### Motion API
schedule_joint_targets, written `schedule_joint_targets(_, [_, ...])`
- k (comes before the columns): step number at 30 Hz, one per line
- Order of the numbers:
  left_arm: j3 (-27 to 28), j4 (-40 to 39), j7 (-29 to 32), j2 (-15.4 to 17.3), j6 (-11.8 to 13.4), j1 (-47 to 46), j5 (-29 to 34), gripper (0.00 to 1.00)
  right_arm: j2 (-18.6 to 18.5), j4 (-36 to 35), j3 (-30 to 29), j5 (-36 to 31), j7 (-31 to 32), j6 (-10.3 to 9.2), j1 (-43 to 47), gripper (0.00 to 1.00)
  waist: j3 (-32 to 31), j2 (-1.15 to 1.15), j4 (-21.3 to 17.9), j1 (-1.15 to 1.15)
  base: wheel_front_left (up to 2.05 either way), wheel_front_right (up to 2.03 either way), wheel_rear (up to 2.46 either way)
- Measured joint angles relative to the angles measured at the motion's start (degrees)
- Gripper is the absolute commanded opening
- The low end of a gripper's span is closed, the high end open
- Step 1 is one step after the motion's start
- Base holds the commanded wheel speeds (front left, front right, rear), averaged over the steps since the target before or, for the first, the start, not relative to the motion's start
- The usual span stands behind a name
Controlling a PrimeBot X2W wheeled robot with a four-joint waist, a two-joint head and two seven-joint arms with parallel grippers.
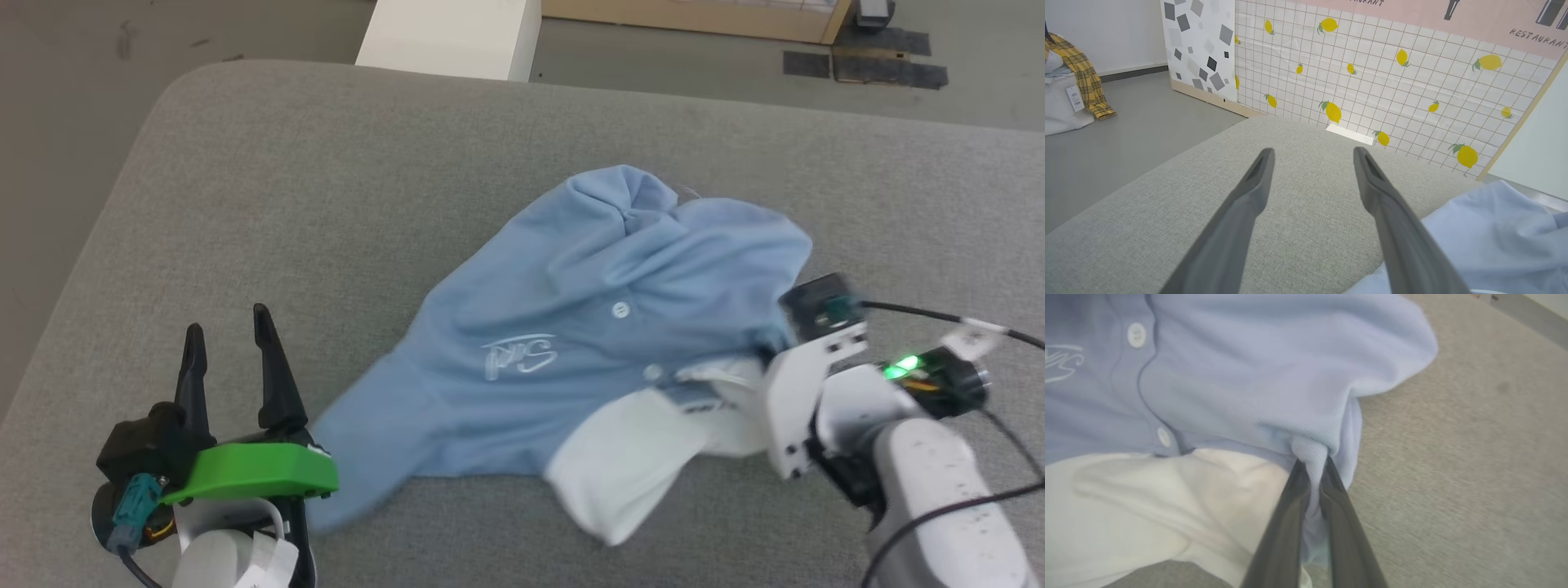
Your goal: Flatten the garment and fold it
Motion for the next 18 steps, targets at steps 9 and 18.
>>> schedule_joint_targets(9, [-1.6,1.3,0.0,-0.1,-0.1,0.9,0.2,1.0,0.4,-7.3,-16.1,-9.5,-8.6,-0.01,5.1,0.0,-3.0,0.0,-3.3,0.0,0.0,0.0,0.0])
schedule_joint_targets(18, [-3.3,3.4,0.0,-0.1,-1.4,0.9,0.3,1.0,2.7,-12.3,-28.5,-12.1,-5.9,-0.01,15.1,0.0,-5.2,0.0,-7.8,0.0,0.0,0.0,0.0])
